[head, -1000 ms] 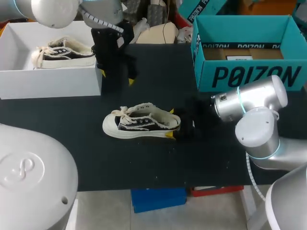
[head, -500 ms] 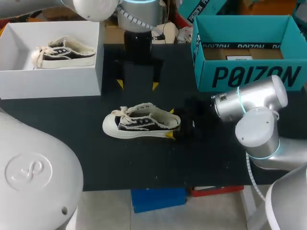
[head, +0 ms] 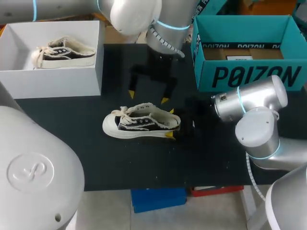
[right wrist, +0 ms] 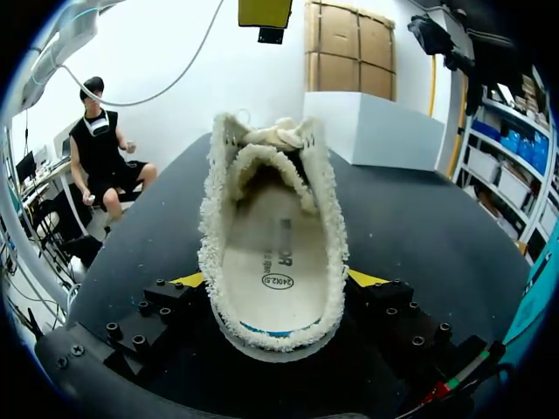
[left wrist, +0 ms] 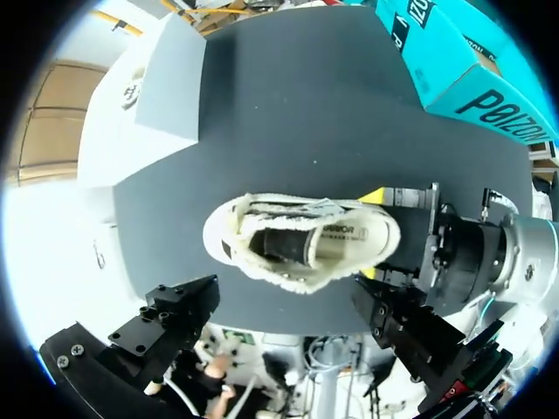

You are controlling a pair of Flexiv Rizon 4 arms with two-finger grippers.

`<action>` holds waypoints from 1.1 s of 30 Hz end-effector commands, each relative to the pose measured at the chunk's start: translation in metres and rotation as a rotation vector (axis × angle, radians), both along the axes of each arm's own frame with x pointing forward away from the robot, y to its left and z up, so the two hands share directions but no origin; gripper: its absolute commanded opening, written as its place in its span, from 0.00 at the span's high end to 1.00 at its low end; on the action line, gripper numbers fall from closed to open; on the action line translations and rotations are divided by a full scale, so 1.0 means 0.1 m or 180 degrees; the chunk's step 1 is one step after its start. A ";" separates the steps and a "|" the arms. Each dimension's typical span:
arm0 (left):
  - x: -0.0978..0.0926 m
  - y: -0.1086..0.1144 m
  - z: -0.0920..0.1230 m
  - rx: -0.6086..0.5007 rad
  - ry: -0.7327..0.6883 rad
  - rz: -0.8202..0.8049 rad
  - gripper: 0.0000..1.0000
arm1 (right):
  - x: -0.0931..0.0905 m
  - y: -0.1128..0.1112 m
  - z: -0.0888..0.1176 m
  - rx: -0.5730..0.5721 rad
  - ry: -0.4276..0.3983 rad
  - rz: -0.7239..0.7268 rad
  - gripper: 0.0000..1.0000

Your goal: Take the shoe out of the shoebox, open the shoe tongue, remove and reinsert the insole, then place the shoe into the shoebox

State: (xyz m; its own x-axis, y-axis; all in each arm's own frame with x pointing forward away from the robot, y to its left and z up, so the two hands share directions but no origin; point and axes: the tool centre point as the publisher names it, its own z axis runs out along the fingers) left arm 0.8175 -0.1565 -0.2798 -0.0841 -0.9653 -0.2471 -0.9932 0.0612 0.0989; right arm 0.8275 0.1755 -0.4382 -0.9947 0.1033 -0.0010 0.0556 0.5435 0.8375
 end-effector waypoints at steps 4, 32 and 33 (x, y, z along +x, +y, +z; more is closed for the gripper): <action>-0.03 -0.12 -0.19 0.0556 -0.0132 -0.0078 0.00 | 0.01 0.03 -0.05 -0.0005 0.0001 -0.0007 1.00; -0.10 0.11 -0.78 0.0419 -0.0194 -0.0176 0.00 | 0.01 0.03 -0.05 -0.0005 0.0001 -0.0007 1.00; -0.10 0.12 -0.80 0.0416 -0.0192 -0.0175 0.00 | 0.01 0.03 -0.05 -0.0005 0.0001 -0.0007 1.00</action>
State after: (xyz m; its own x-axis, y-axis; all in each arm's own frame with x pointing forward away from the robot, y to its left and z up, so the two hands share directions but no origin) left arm 0.8080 -0.1514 -0.3534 -0.1160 -0.9110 -0.3957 -0.9932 0.1040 0.0518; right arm 0.8275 0.1755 -0.4382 -0.9947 0.1032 -0.0011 0.0555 0.5435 0.8376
